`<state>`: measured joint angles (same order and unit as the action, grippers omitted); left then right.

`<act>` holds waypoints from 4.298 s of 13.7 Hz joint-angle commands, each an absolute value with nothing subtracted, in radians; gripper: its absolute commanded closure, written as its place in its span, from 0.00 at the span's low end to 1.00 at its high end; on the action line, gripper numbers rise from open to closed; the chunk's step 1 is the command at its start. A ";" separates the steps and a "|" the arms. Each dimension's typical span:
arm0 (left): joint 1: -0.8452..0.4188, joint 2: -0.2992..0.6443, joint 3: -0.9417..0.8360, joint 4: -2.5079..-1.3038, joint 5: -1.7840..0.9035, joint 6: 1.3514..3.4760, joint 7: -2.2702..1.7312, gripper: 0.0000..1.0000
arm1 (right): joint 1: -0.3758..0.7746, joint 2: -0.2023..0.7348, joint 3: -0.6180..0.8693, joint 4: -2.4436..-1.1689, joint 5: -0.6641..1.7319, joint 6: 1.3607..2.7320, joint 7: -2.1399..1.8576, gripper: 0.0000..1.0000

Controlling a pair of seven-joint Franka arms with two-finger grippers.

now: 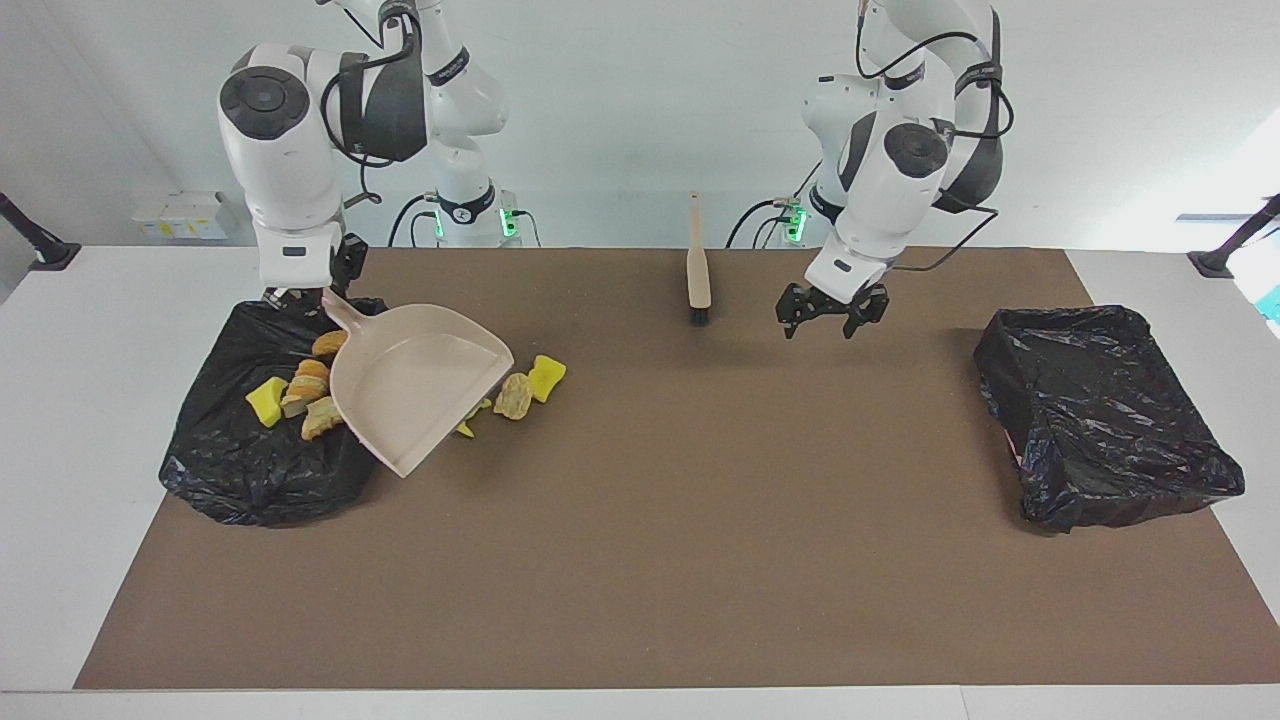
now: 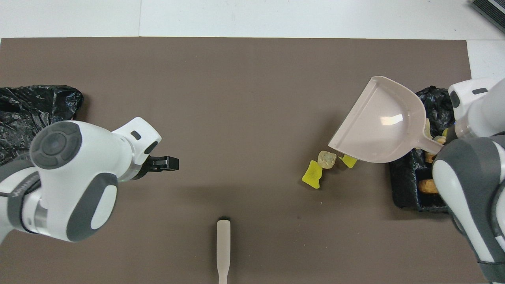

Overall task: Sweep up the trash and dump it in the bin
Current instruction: 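Lift the emptied dustpan back over the table with the right gripper, then set the dustpan down mid-table and release it with the right gripper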

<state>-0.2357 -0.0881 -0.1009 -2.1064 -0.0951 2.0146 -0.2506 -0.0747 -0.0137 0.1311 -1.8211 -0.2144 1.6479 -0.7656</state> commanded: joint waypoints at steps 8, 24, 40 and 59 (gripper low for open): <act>-0.077 -0.092 -0.089 -1.689 0.049 1.623 0.017 0.00 | 0.155 0.043 0.129 -1.799 0.014 1.666 0.081 1.00; -0.075 0.008 -0.074 -1.427 0.068 1.466 0.103 0.00 | 0.511 0.538 0.129 -1.447 0.115 1.970 0.696 1.00; -0.090 -0.014 -0.075 -1.457 0.060 1.506 0.095 0.00 | 0.525 0.488 0.129 -1.453 0.074 1.929 0.680 0.00; -0.142 0.006 -0.084 -1.500 0.040 1.598 0.098 0.00 | 0.844 0.035 0.132 -2.103 0.187 2.058 0.963 0.00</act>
